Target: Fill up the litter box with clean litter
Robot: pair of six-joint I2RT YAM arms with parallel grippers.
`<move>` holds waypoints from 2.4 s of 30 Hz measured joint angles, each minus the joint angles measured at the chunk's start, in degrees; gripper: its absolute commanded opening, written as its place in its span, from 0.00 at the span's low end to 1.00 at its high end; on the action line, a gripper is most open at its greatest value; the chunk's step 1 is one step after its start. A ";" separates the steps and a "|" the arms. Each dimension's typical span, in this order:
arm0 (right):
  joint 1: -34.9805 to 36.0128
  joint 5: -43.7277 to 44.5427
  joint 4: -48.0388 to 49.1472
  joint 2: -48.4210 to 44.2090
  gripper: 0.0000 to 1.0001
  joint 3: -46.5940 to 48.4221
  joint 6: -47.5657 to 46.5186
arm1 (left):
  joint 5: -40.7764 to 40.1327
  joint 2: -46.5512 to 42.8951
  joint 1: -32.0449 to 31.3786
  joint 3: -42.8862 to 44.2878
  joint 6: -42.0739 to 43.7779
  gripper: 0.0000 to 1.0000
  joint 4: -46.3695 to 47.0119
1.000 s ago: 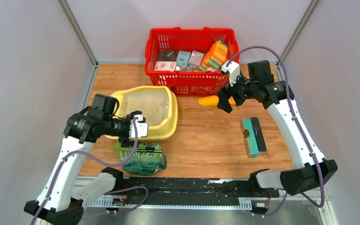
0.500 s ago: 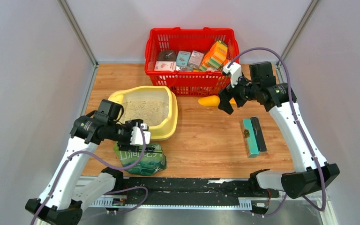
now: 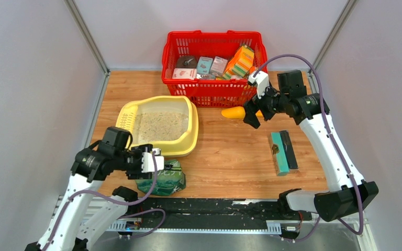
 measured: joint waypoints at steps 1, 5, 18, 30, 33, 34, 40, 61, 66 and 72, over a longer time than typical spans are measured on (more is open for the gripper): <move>0.00 0.00 -0.02 0.00 1.00 -0.02 0.00 | -0.76 0.50 0.00 -1.57 0.24 0.55 -0.13; 0.00 0.00 0.13 -0.09 1.00 -0.74 0.02 | -0.98 1.22 -0.07 -3.56 0.66 0.00 -0.72; 0.00 0.11 0.37 -0.96 1.00 -2.45 0.04 | 3.65 4.81 -2.34 -0.35 3.89 0.00 -5.33; 0.04 1.11 0.35 -1.55 1.00 -3.19 -0.31 | 9.66 16.65 -15.78 5.03 -3.28 0.00 -2.99; 0.04 2.03 0.26 -2.03 1.00 -3.19 -0.81 | 10.23 16.94 -16.46 5.01 -4.50 0.00 -3.02; 0.07 2.25 0.24 -2.23 1.00 -3.19 -0.98 | 10.08 17.07 -17.00 5.03 -5.03 0.00 -3.04; 0.09 4.57 0.22 -4.31 1.00 -4.17 -1.16 | 9.86 19.21 -23.23 5.03 -8.68 0.00 -0.83; -8.52 12.57 4.90 -4.48 1.00 -1.62 5.62 | 9.70 47.06 -27.34 25.07 -28.48 0.00 21.11; -9.29 13.11 5.14 -4.52 1.00 -1.57 5.60 | 8.79 53.64 -27.34 32.37 -28.76 0.00 22.01; -9.97 8.98 4.11 -5.03 1.00 -1.57 3.61 | 7.91 60.65 -27.17 42.34 -24.26 0.00 17.49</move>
